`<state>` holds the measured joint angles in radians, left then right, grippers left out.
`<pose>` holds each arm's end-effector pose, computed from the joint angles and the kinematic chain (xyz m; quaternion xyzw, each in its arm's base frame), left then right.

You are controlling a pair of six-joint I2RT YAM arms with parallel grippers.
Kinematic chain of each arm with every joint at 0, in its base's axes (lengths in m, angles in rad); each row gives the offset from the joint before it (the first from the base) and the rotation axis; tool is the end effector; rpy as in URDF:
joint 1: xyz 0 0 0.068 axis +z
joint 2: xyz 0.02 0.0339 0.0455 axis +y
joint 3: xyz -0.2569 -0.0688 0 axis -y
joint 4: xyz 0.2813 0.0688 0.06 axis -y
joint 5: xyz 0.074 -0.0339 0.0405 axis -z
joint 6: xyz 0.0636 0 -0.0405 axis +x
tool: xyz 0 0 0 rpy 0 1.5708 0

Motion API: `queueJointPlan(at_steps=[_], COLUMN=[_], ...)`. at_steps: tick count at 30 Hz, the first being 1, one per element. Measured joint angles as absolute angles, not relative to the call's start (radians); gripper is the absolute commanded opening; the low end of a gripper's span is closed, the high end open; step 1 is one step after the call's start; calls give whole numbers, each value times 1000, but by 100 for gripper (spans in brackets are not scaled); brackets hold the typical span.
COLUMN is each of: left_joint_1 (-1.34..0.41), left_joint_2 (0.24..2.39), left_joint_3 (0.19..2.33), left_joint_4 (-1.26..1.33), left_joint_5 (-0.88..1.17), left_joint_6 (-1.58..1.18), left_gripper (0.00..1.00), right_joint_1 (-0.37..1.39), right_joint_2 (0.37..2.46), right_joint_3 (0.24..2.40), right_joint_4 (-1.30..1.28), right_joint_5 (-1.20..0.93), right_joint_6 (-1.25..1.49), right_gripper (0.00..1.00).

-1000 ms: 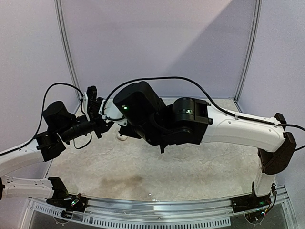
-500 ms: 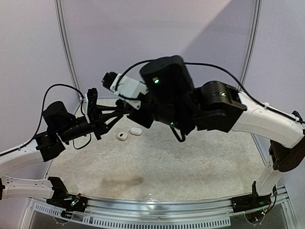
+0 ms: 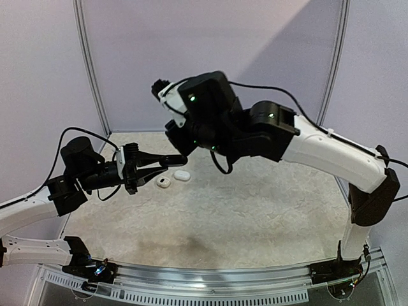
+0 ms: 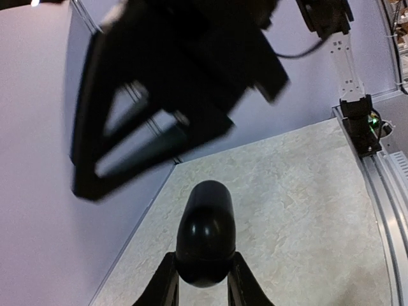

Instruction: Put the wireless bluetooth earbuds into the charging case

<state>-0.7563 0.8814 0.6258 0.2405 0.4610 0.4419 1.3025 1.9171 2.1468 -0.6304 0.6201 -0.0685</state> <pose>0.1805 -0.2092 0.2967 0.5235 0.4824 -0.2677 0.6493 0.1637 0.4562 0.4286 -0.3722 0.7213 0.0968 0.5761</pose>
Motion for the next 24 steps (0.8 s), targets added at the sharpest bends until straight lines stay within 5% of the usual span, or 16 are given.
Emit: queueJointPlan(at_steps=[13,20,24], left_joint_1=[-756,-741,-699], left_joint_2=[885,1038,1237], left_joint_3=[628,788,1009], left_joint_4=[169,-157,-442], left_joint_5=[403,354,351], left_joint_6=[293,177,221], left_gripper=[0,0,0], right_joint_1=[1277,1011,862], right_joint_2=[1871,1610,1451], right_joint_3=[2044,1721,1422], right_joint_4=[-726,-739,-694], right_joint_5=[729,664,579], right_joint_6=[119,402,553], right_gripper=[40,67,90])
